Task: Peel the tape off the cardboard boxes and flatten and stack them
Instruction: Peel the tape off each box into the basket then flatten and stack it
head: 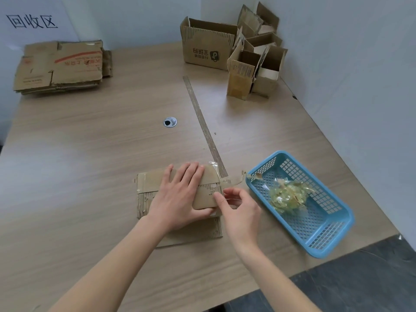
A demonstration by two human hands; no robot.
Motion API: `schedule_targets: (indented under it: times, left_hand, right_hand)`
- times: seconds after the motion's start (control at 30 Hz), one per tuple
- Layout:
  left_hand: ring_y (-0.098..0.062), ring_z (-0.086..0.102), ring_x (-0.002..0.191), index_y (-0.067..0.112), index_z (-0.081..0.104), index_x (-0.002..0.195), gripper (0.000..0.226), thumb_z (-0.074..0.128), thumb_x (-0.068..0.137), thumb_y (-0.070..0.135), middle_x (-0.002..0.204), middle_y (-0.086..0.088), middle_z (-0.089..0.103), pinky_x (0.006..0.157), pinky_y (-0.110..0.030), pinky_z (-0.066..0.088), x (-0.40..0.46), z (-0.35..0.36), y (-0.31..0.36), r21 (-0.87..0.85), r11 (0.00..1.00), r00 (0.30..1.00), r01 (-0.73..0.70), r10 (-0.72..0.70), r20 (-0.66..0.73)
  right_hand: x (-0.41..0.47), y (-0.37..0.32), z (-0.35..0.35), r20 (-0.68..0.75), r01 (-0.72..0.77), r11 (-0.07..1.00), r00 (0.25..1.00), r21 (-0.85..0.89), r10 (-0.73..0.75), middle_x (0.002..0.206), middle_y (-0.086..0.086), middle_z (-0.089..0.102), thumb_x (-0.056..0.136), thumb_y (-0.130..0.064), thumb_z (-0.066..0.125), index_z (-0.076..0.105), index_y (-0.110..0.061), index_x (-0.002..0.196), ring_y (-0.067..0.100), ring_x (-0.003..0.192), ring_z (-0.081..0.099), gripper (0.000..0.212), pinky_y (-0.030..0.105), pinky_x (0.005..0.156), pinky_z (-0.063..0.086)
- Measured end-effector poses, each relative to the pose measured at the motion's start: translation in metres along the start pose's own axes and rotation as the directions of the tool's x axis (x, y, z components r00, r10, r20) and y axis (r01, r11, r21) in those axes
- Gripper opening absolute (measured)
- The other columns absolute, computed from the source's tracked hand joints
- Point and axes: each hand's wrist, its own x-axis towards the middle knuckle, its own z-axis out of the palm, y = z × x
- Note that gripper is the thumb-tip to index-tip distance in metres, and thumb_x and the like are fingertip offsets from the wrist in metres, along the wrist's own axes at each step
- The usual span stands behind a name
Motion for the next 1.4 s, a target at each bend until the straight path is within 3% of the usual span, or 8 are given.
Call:
schedule_targets:
  times: [0.23, 0.5, 0.63, 0.77, 0.9, 1.07, 1.23, 1.4]
  left_hand:
    - [-0.021, 0.029, 0.150, 0.016, 0.029, 0.157, 0.111, 0.043, 0.073, 0.089, 0.161, 0.000, 0.034, 0.123, -0.054, 0.018, -0.001, 0.000, -0.001, -0.024, 1.000, 1.000, 0.011, -0.011, -0.010]
    - [-0.021, 0.032, 0.148, 0.018, 0.031, 0.155, 0.110, 0.046, 0.072, 0.088, 0.159, 0.000, 0.036, 0.122, -0.053, 0.020, 0.001, 0.003, -0.002, -0.034, 0.999, 0.999, 0.009, -0.010, -0.034]
    - [-0.021, 0.032, 0.147, 0.019, 0.032, 0.155, 0.111, 0.047, 0.070, 0.089, 0.159, 0.001, 0.037, 0.122, -0.053, 0.020, 0.000, 0.003, -0.001, -0.046, 0.999, 0.999, 0.011, -0.013, -0.043]
    - [-0.021, 0.029, 0.148, 0.020, 0.030, 0.156, 0.113, 0.047, 0.069, 0.089, 0.160, 0.001, 0.035, 0.123, -0.053, 0.019, -0.001, 0.002, -0.002, -0.042, 0.999, 0.999, 0.017, -0.019, -0.030]
    - [-0.021, 0.031, 0.147, 0.020, 0.032, 0.155, 0.111, 0.046, 0.069, 0.089, 0.158, 0.002, 0.036, 0.122, -0.054, 0.020, 0.002, 0.002, 0.000, -0.058, 0.998, 0.999, 0.026, -0.028, -0.036]
    - [-0.019, 0.030, 0.146, 0.021, 0.031, 0.154, 0.111, 0.048, 0.069, 0.089, 0.158, 0.003, 0.036, 0.122, -0.053, 0.020, 0.002, 0.004, 0.000, -0.059, 0.998, 0.998, 0.028, -0.031, -0.051]
    - [-0.020, 0.031, 0.146, 0.022, 0.031, 0.154, 0.110, 0.048, 0.069, 0.089, 0.157, 0.005, 0.036, 0.122, -0.053, 0.019, 0.001, 0.003, 0.000, -0.068, 0.997, 0.998, 0.034, -0.037, -0.049]
    - [-0.019, 0.030, 0.147, 0.022, 0.030, 0.154, 0.110, 0.047, 0.069, 0.090, 0.157, 0.006, 0.035, 0.122, -0.053, 0.019, 0.002, 0.003, 0.000, -0.066, 0.997, 0.998, 0.034, -0.036, -0.042]
  right_hand:
    - [-0.005, -0.002, 0.007, -0.175, 0.045, 0.994, 0.983, -0.095, -0.061, 0.072, -0.017, 0.068, 0.090, -0.028, 0.075, 0.071, -0.027, 0.083, 0.003, 0.071, 0.066, 0.009, 0.030, 0.072, 0.054]
    - [0.011, 0.003, -0.001, -0.110, 0.017, 0.984, 0.993, -0.179, -0.037, 0.071, -0.019, 0.061, 0.091, -0.023, 0.074, 0.069, -0.022, 0.085, -0.004, 0.064, 0.054, 0.008, 0.022, 0.065, 0.037]
    - [0.006, 0.006, -0.001, -0.125, 0.014, 0.996, 0.992, -0.089, -0.026, 0.073, -0.021, 0.065, 0.091, -0.024, 0.074, 0.068, -0.027, 0.083, -0.012, 0.068, 0.059, 0.011, 0.023, 0.068, 0.047]
    - [0.006, 0.015, -0.008, 0.011, 0.030, 0.999, 0.999, 0.035, -0.030, 0.083, -0.014, 0.075, 0.095, -0.029, 0.070, 0.075, -0.027, 0.091, -0.002, 0.080, 0.068, 0.006, 0.024, 0.076, 0.054]
    - [0.001, 0.027, -0.020, 0.229, -0.057, 0.970, 0.974, 0.238, 0.001, 0.111, -0.009, 0.076, 0.101, -0.035, 0.059, 0.073, -0.020, 0.122, 0.006, 0.105, 0.071, 0.029, 0.031, 0.093, 0.056]
    - [-0.003, 0.033, -0.019, 0.163, 0.089, 0.985, 0.980, 0.149, -0.113, 0.098, -0.015, 0.075, 0.085, -0.016, 0.083, 0.075, -0.037, 0.102, 0.000, 0.090, 0.072, 0.028, 0.012, 0.078, 0.054]
    - [-0.005, 0.039, -0.011, 0.020, 0.069, 0.976, 0.997, 0.206, -0.075, 0.082, -0.014, 0.076, 0.079, -0.019, 0.087, 0.078, -0.034, 0.085, 0.006, 0.077, 0.073, 0.018, 0.021, 0.072, 0.058]
    - [-0.002, 0.046, -0.011, 0.082, 0.028, 0.977, 0.996, 0.213, -0.046, 0.081, -0.009, 0.076, 0.084, -0.017, 0.083, 0.077, -0.030, 0.084, 0.013, 0.078, 0.073, 0.014, 0.038, 0.076, 0.062]
